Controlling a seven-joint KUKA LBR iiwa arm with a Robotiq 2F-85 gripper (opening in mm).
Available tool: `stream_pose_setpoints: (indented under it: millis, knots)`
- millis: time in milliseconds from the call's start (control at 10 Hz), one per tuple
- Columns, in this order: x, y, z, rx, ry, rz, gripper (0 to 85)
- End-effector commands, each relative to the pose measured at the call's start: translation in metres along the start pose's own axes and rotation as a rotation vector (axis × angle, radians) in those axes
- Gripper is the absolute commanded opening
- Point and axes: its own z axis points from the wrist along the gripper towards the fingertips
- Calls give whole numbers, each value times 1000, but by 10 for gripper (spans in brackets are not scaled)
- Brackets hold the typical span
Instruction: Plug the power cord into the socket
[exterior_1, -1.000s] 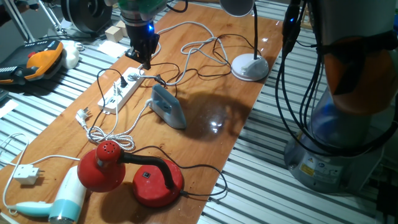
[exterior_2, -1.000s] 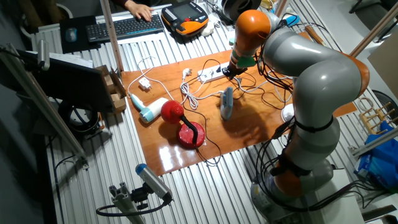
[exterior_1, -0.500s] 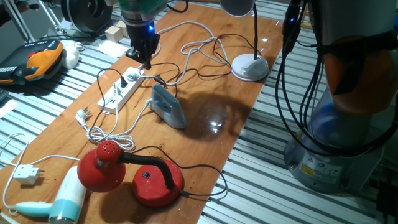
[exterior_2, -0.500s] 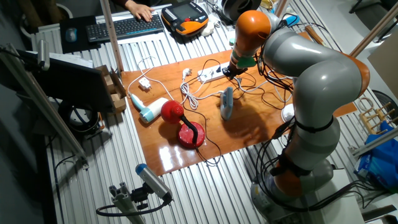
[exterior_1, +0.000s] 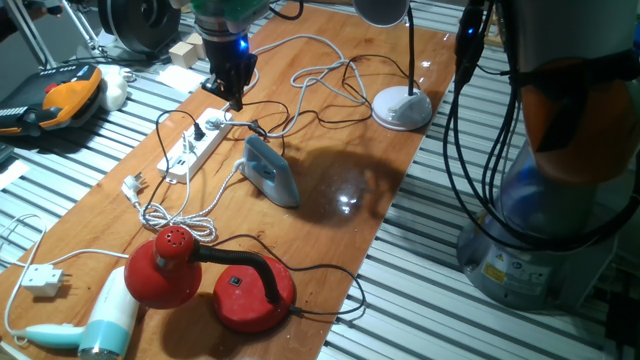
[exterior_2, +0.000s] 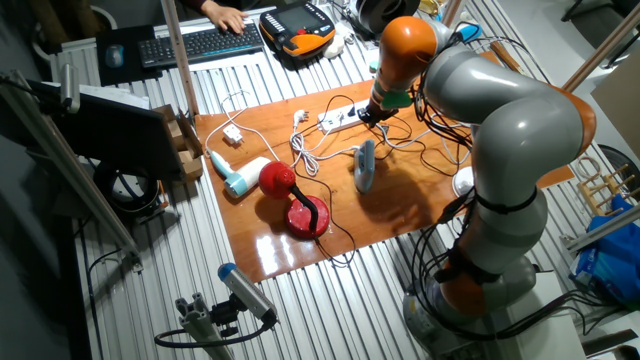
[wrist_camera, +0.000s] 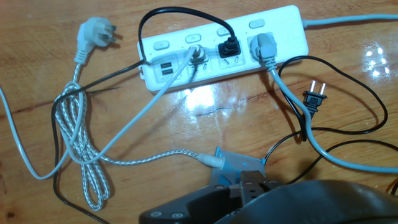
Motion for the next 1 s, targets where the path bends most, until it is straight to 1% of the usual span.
stream_pose_setpoints:
  millis: [0,400,500,600,700,900]
  knots:
    - [0,0,0,2,-3,1,0]
    - [0,0,0,-3,-1,-10,0]
    - [0,0,0,-2,-5,-15,0]
    - [0,0,0,-11,-10,-24,0]
    - [0,1,-1,-9,-15,-24,0]
    - [0,1,-1,-7,-15,-24,0]
